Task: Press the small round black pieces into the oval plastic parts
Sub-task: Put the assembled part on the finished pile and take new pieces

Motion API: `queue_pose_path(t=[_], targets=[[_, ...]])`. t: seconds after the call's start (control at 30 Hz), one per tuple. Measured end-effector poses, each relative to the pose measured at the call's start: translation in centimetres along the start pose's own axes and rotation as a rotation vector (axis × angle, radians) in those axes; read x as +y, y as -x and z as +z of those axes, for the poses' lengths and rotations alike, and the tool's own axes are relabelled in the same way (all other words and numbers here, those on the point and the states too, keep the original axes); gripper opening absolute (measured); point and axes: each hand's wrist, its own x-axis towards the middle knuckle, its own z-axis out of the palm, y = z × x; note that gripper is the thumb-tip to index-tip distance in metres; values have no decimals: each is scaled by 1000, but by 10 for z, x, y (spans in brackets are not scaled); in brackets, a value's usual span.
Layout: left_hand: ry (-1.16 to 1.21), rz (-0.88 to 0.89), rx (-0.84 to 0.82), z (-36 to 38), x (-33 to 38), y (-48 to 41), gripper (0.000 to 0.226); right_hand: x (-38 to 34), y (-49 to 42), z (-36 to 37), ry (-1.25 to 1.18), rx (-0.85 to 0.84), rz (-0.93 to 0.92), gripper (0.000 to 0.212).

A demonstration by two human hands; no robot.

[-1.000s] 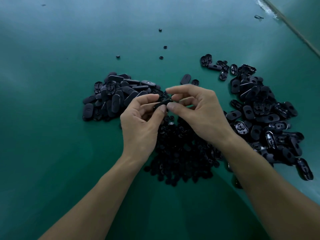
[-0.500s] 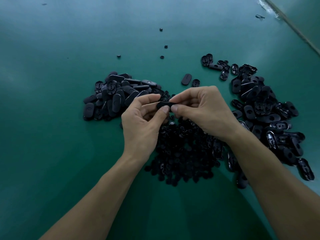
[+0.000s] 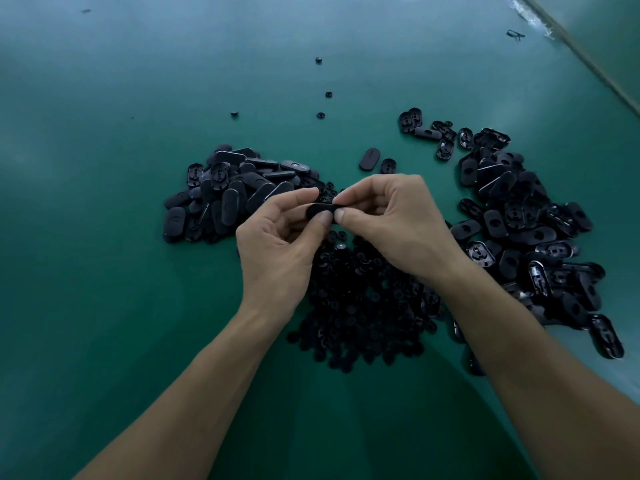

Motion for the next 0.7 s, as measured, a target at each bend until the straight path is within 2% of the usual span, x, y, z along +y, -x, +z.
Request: queue_pose_path(t=[0.27,0.37,0.43,0.53,0.63,0.7], targets=[[15,9,-7,0,2,2,25,-4,-2,-9,-72,-97,8,13],[15,12,7,0,2,2,20,-4,-8,-10,-98,-97,18,8],[42,18,34,0,2,1,19,1,-16,-11,39,7,9,9],[109,13,98,2,2,-1,21,12,-30,-19,428,181,11,26],[151,-23,154,3,3,-3,26,20,-44,-28,738,122,89,39],[163,-51,170,3,3,-3,38,23,-49,-31,798,64,140,42]])
